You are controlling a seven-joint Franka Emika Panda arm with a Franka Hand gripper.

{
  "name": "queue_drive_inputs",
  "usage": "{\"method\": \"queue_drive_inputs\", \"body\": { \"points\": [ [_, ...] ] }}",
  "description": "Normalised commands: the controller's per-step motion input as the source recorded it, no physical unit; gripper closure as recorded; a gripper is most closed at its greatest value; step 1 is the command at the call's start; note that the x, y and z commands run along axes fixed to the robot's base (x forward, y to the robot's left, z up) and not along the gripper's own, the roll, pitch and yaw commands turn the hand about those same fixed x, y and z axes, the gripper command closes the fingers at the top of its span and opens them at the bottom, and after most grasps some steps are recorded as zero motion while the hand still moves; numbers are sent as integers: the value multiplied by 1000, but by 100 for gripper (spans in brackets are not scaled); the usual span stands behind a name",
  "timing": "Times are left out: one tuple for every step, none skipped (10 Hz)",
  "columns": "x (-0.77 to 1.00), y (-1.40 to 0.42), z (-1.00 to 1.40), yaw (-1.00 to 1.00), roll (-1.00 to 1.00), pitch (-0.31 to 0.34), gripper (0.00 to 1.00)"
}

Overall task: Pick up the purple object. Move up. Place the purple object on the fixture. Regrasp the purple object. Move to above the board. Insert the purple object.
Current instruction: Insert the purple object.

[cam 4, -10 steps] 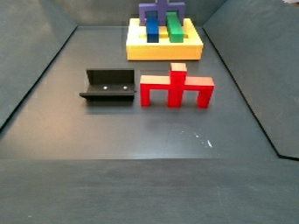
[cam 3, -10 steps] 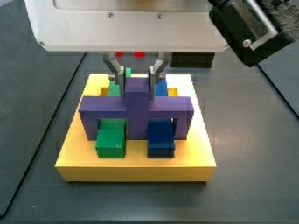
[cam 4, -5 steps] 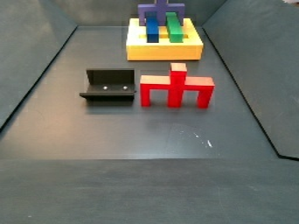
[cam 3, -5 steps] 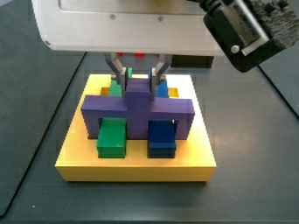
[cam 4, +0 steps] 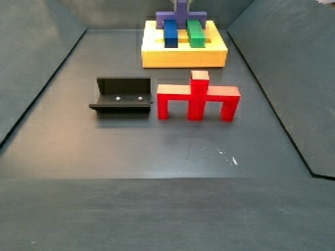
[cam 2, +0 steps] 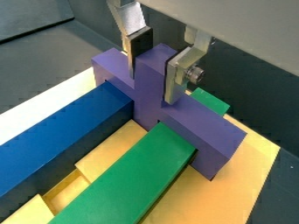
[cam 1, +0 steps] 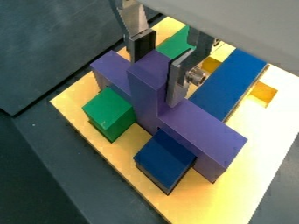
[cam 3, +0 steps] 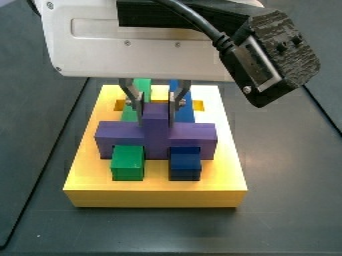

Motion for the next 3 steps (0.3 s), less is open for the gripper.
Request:
{"method": "queue_drive_inputs", "body": {
  "points": [
    [0,0,-97,0,-13,-46,100],
    [0,0,0,0,0,-4,100],
    [0,0,0,0,0,0,100]
  ]
}}
